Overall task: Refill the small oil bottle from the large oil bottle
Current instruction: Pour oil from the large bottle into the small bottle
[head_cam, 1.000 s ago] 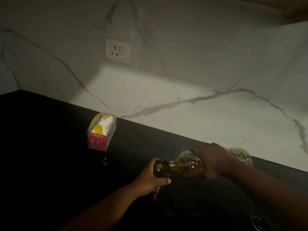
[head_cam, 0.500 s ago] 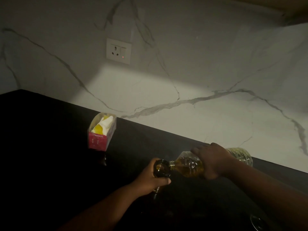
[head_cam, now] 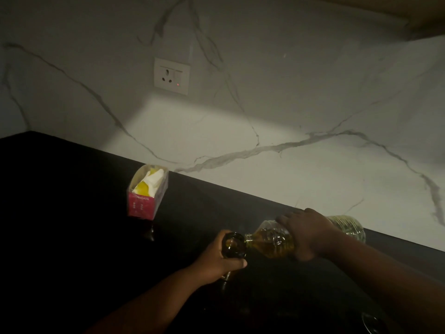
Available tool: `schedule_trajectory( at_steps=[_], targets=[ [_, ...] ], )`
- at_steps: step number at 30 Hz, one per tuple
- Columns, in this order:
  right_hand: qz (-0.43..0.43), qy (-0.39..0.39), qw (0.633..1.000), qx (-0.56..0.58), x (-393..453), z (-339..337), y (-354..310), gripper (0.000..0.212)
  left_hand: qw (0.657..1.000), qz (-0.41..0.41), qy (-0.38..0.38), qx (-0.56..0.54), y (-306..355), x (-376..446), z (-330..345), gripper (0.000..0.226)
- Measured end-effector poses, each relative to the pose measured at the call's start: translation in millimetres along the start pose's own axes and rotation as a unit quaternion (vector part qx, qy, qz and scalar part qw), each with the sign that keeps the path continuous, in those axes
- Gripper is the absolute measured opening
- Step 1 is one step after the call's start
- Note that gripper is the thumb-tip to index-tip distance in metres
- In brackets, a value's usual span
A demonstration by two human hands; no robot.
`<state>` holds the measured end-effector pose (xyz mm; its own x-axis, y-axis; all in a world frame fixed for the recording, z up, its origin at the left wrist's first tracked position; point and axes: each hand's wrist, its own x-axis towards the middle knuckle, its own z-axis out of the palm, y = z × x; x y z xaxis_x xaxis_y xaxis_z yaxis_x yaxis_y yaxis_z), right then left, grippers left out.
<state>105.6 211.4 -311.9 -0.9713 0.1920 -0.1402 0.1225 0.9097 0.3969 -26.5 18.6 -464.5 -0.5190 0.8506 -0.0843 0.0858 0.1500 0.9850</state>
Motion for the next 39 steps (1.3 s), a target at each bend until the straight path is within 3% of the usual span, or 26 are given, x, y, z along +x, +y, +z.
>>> schedule_trajectory(
  at_steps=[33, 39],
  targets=[
    [-0.007, 0.002, 1.000, -0.003, 1.6, 2.4, 1.7, 0.075, 1.000, -0.003, -0.009, -0.008, 4.9, -2.1, -1.3, 0.065],
    [-0.008, 0.002, 1.000, -0.003, 1.6, 2.7, 1.9, 0.074, 1.000, -0.017, -0.006, -0.003, 2.7, -0.6, -1.3, 0.076]
  ],
)
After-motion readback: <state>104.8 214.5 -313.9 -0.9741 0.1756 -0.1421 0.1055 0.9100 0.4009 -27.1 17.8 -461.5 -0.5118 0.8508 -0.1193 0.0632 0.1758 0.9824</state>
